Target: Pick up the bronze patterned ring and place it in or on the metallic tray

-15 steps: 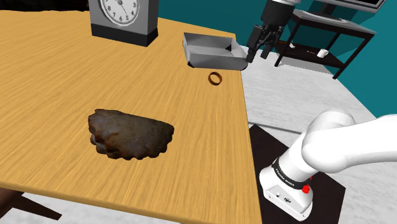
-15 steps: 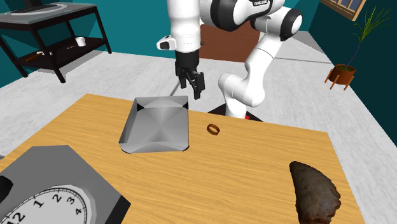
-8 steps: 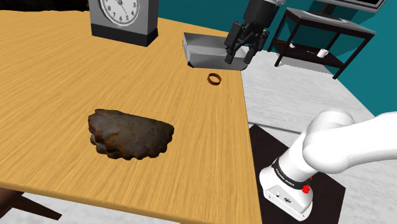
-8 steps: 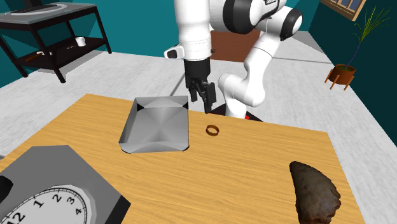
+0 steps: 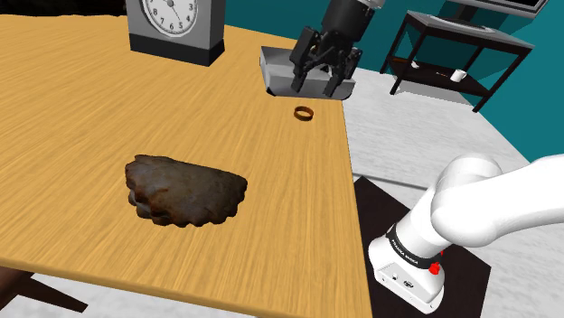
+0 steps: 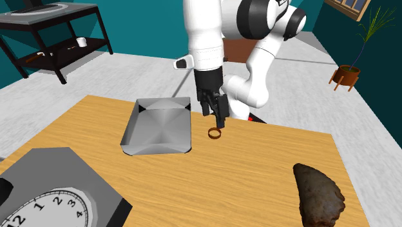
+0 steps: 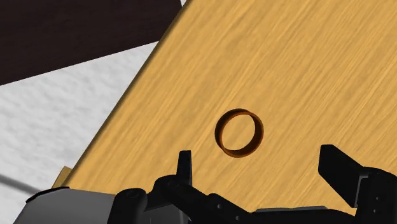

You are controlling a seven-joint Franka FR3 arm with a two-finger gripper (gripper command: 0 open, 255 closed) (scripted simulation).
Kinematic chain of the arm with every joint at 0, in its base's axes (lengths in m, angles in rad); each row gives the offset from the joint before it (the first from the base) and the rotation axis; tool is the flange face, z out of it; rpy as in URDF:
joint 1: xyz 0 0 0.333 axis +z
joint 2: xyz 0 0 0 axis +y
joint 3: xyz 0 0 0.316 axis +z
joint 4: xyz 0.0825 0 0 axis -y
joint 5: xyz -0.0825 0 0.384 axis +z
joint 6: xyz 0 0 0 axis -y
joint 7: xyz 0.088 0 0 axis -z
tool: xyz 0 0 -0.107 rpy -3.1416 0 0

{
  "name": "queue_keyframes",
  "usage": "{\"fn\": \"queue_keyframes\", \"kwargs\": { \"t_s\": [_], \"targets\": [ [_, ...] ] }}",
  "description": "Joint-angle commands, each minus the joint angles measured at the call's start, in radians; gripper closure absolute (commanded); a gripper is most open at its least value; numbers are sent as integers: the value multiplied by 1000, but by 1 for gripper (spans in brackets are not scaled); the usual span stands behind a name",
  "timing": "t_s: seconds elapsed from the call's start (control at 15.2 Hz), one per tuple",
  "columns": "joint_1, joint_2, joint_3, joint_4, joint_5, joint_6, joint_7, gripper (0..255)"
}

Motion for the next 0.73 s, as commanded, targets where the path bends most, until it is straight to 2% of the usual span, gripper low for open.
{"fn": "queue_keyframes", "kwargs": {
  "t_s": [0.0,0.2,0.66],
  "targets": [
    [2,0,8,-26,7,28,1,0],
    [6,1,21,-71,17,75,-2,0],
    [6,1,21,-71,17,75,-2,0]
  ]
}}
